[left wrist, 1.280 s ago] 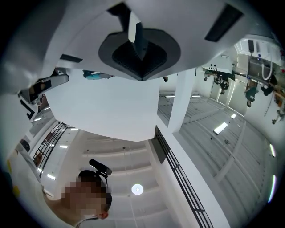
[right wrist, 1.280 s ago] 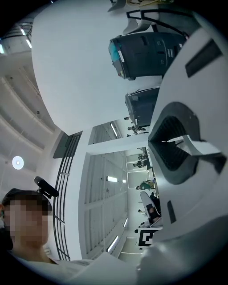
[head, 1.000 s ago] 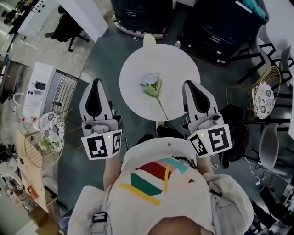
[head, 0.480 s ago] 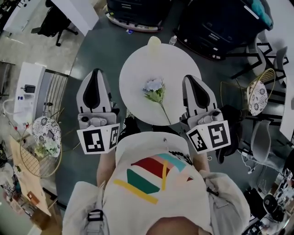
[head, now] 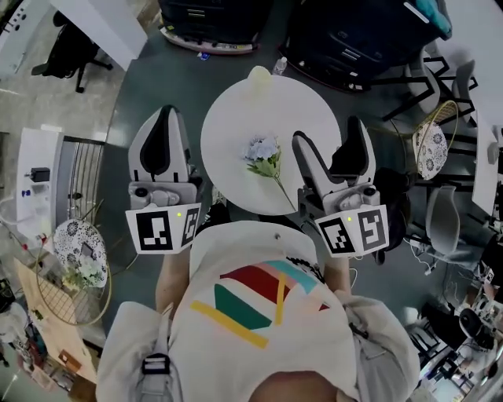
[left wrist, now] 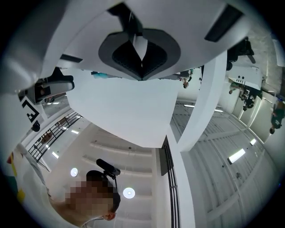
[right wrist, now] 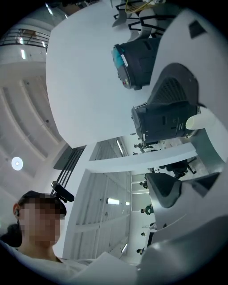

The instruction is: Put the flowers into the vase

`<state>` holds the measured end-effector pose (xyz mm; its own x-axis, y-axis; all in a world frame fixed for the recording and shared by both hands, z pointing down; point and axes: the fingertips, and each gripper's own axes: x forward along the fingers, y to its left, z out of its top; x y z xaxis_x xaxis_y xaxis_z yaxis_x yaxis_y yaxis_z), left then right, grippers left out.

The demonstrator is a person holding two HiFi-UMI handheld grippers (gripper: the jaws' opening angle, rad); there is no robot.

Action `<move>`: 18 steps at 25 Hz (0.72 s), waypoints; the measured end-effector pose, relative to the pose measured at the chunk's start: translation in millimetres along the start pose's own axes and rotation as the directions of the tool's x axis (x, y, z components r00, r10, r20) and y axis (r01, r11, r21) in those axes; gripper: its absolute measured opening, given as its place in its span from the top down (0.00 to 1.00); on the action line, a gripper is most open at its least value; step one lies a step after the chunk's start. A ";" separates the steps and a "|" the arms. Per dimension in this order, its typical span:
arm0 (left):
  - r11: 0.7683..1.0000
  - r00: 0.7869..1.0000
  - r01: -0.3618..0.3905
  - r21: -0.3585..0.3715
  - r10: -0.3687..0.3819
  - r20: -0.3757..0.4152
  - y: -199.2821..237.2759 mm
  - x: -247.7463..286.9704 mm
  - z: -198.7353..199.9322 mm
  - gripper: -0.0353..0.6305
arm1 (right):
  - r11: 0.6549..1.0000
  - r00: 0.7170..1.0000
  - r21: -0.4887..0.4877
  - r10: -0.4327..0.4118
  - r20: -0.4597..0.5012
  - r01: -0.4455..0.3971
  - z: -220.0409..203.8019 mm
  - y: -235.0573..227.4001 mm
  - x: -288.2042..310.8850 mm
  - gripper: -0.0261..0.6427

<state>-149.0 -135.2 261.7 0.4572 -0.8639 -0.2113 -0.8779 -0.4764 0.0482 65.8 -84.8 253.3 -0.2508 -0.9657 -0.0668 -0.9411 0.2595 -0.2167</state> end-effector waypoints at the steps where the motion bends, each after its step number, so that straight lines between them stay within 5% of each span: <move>1: 1.000 1.000 0.011 0.000 -0.011 0.002 -0.5 3.6 -0.2 0.94 | 1.000 1.000 -0.003 -0.018 0.000 0.018 1.0 -3.8 -1.2 0.28; 11: 0.997 0.997 0.077 0.013 -0.077 -0.008 -15.2 22.0 -12.6 0.94 | 0.999 0.964 0.015 -0.046 -0.261 0.052 -76.7 -41.5 -15.9 0.28; 14: 0.998 0.998 0.066 0.018 -0.066 -0.023 -17.9 19.6 -14.7 0.94 | 0.999 0.900 -0.005 -0.051 -0.434 0.054 -141.3 -56.7 -19.9 0.28; 18: 0.999 0.999 0.042 0.034 -0.041 -0.035 -12.2 16.2 -18.2 0.94 | 0.999 0.756 0.041 0.036 -0.654 -0.012 -227.7 -56.7 -23.9 0.28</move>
<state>-128.3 -146.4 275.5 0.4975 -0.8488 -0.1790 -0.8622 -0.5065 0.0056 73.6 -78.3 488.9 -0.3713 -0.7263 0.5784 -0.9280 0.2707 -0.2559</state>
